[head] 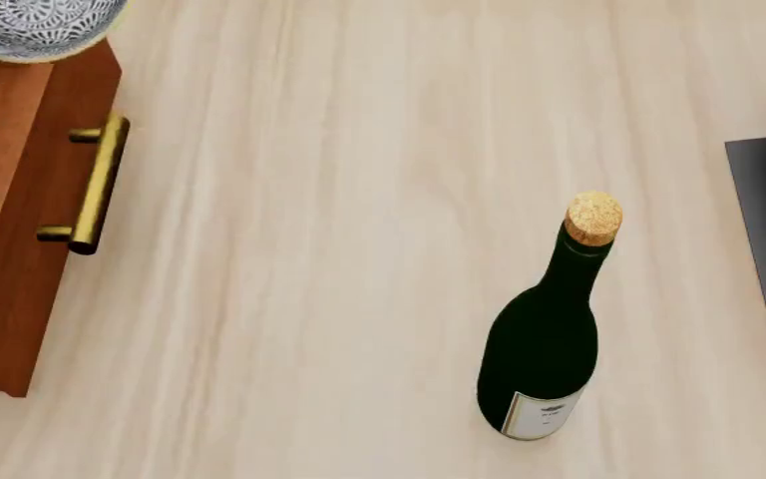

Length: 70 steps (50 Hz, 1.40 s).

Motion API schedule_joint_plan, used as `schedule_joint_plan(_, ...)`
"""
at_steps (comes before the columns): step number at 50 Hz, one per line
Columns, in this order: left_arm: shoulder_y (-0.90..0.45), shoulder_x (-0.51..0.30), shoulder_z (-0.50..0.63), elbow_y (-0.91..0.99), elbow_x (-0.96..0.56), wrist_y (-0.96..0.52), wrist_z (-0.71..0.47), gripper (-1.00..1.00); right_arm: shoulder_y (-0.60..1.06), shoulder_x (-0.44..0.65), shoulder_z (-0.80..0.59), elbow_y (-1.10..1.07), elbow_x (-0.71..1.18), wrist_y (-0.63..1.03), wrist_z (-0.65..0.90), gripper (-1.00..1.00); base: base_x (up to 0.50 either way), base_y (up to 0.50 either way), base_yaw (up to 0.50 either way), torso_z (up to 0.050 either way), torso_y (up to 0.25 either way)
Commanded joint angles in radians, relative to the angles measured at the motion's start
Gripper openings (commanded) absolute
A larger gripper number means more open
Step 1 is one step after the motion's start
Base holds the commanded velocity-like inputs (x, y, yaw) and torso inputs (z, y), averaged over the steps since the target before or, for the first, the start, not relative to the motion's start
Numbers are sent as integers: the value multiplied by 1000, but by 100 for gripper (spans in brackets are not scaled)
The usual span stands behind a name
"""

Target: Put the bowl in the bottom drawer of the cabinet.

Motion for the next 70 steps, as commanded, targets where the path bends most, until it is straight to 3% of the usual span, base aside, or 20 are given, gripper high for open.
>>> schedule_joint_plan(1, -13, 45, -111, -203, 34, 116, -48, -100, 0, -8, -5, 0, -5, -1, -10, 100, 0, 0, 0, 0, 0)
schedule_joint_plan(13, 2, 63, -198, -287, 73, 227, -128, -100, 0, -83, 35, 0, -14, 24, -95, 100, 0, 0, 0, 0, 0)
schedule_joint_plan(22, 41, 66, -237, -309, 120, 300, -187, -100, 0, -76, 34, 0, -12, 22, -93, 100, 0, 0, 0, 0, 0)
schedule_joint_plan(35, 88, 68, -270, -417, 213, 431, -206, -100, 0, -116, 73, 0, -4, 38, -150, 100, 0, 0, 0, 0, 0)
schedule_joint_plan(64, 135, 82, -274, -771, 278, 571, -71, -100, 0, -81, 44, 0, -4, 25, -114, 100, 1, 2, 3, 0, -2)
schedule_joint_plan(69, 147, 82, -265, -740, 268, 561, -48, -100, 0, -81, 40, 0, -4, 23, -110, 100, 2, 7, 7, 0, -9)
schedule_joint_plan(70, 152, 82, -263, -716, 256, 548, -41, 100, 0, -74, 35, 0, -4, 22, -104, 100, 12, 7, 7, 0, 0)
